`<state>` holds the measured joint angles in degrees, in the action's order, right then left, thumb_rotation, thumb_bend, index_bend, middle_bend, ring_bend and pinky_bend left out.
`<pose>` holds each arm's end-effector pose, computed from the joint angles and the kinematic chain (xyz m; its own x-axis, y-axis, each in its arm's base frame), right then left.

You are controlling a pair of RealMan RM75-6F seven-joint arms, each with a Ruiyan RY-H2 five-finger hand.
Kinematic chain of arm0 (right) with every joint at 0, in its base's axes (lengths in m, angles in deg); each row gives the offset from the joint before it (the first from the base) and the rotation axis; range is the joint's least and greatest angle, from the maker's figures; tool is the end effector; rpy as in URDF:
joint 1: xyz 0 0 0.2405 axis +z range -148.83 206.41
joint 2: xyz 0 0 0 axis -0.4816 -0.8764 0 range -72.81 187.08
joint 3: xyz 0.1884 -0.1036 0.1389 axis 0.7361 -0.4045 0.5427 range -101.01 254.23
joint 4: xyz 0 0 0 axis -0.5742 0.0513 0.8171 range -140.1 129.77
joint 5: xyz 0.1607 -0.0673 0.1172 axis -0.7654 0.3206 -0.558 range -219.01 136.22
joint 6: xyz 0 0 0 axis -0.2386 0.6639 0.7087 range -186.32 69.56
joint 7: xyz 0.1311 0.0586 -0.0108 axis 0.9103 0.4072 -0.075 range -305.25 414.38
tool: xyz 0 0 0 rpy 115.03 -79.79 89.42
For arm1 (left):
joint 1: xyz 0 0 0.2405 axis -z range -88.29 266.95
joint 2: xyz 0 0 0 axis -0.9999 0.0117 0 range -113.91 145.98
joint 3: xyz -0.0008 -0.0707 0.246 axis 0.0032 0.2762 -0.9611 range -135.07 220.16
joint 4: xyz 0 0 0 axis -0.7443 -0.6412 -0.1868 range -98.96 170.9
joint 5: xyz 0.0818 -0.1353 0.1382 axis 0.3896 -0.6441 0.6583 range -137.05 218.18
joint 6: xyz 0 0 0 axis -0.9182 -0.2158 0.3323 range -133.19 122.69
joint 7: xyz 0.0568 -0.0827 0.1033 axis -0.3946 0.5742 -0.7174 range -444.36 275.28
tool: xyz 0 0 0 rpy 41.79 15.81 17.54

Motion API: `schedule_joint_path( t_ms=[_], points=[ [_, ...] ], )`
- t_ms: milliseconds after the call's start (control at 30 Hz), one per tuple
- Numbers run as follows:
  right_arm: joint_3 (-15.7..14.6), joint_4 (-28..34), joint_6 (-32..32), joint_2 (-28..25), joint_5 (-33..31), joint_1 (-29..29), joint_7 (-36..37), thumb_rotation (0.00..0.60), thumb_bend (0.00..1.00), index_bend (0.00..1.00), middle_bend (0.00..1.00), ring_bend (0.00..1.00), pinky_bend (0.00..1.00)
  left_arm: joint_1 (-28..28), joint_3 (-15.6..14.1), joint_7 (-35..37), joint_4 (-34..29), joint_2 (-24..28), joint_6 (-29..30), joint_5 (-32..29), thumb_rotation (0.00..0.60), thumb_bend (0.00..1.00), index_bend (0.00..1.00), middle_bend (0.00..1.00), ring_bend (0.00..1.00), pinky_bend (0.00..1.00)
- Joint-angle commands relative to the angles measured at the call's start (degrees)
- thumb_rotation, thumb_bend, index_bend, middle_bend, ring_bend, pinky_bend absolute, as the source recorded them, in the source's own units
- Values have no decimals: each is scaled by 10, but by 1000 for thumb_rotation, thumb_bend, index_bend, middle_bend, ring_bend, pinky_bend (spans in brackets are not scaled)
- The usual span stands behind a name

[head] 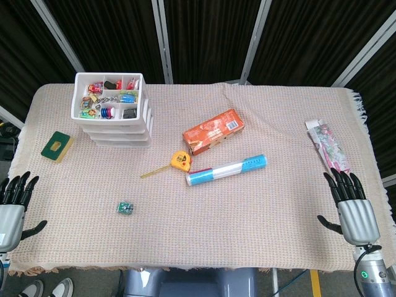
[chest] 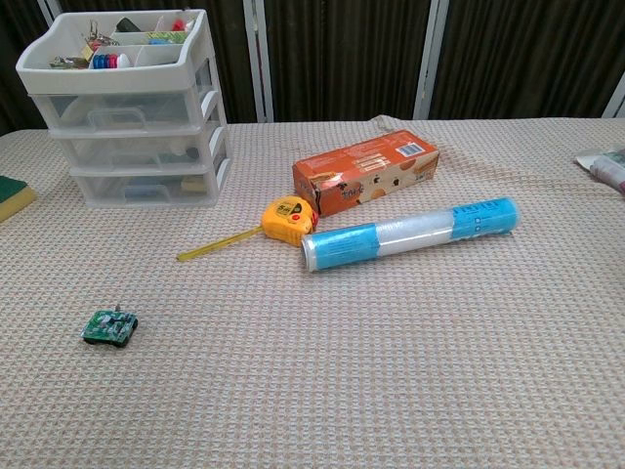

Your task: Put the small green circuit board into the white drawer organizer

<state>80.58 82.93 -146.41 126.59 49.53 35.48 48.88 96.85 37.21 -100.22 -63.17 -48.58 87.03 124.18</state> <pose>-0.2953 -0.1943 0.1407 0.4642 0.0908 0.8811 -0.8742 -0.1129 0.4722 -0.2902 0.1628 0.1474 0.5361 0.0143 0.8440 0.8441 -0.0039 -0.5361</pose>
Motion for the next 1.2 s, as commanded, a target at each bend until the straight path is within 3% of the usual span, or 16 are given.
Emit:
schedule_joint_path(
  t_ms=[33,1133,1200],
  points=[
    [0,0,0,0,0,0,0,600,6,0,0,0,0,2,8,8,-6,1,-13,-8,600,129,10,0,0,0],
    [-3,-2,-3,-2,4,-3,2,600,6,0,0,0,0,-13,26,-7,-13,0,-37,7,600,134,19,0,0,0],
    [-3,-2,-3,-1,3,-3,1,600,6,0,0,0,0,-12,29,-6,-16,0,-42,5,600,180,20,0,0,0]
  ],
)
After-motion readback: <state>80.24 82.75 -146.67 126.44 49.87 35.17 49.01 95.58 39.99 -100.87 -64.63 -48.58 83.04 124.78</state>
